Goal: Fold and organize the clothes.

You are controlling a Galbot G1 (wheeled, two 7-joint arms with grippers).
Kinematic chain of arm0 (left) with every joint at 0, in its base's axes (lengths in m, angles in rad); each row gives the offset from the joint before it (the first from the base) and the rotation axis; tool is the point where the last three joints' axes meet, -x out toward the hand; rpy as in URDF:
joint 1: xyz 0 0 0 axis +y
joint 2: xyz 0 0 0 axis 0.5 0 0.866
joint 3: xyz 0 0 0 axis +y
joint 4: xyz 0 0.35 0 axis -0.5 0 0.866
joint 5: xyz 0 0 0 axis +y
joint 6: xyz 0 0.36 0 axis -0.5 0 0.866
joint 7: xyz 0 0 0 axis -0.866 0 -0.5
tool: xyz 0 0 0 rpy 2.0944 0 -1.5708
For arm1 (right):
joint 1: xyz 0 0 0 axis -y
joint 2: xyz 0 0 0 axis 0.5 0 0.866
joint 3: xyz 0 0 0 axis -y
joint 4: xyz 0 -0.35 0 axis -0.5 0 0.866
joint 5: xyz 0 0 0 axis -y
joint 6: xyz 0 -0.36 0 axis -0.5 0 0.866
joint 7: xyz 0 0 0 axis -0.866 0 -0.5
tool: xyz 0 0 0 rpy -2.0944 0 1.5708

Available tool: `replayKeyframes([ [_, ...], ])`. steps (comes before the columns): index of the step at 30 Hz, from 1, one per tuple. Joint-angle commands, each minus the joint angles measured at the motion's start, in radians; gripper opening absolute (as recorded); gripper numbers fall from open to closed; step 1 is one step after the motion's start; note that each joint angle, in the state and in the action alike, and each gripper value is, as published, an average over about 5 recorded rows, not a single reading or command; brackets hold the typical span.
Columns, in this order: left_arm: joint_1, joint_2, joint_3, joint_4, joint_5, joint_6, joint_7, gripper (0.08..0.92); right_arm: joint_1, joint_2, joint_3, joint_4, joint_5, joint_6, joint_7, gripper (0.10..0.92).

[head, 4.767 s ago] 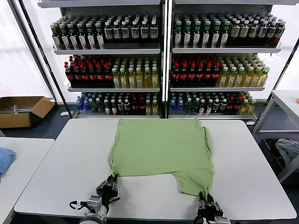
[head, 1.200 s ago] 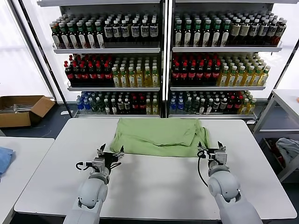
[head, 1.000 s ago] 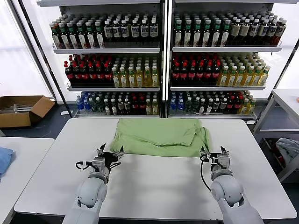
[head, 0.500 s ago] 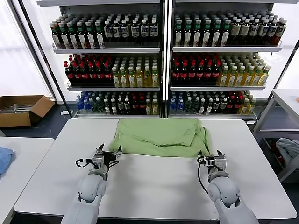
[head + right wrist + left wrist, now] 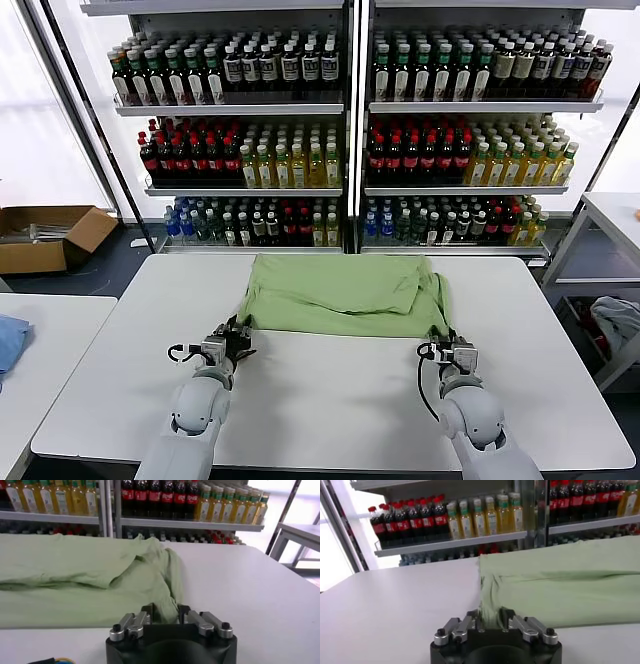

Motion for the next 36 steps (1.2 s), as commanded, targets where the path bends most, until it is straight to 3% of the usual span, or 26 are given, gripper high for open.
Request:
replayKeyframes([
  [1,0.030,-0.010,0.012,-0.013,0.009,0.003,0.008,0.255,-0.021,0.003,-0.002,0.026,-0.007,-0.003,-0.006,0.192],
  [5,0.047,-0.009,0.005,-0.053,0.014,-0.002,0.009,0.145,-0.039,0.000,0.009,0.060,-0.018,0.000,-0.008,0.127],
  [9,0.104,0.002,-0.001,-0.171,0.029,-0.006,0.004,0.087,-0.083,-0.012,0.029,0.138,-0.032,0.006,-0.009,0.124],
  [18,0.428,0.032,-0.030,-0.574,0.055,0.009,-0.024,0.085,-0.362,-0.061,0.088,0.454,-0.030,-0.011,0.047,0.124],
  [23,0.622,0.044,-0.065,-0.738,0.058,0.009,-0.042,0.085,-0.546,-0.072,0.094,0.570,-0.068,-0.020,0.101,0.124],
  [28,0.759,0.040,-0.096,-0.766,0.075,-0.010,-0.047,0.085,-0.658,-0.074,0.086,0.608,-0.094,-0.020,0.161,0.124],
  [36,0.855,0.006,-0.032,-0.701,0.126,-0.053,-0.053,0.085,-0.699,-0.057,0.004,0.566,-0.107,-0.018,0.221,0.141],
])
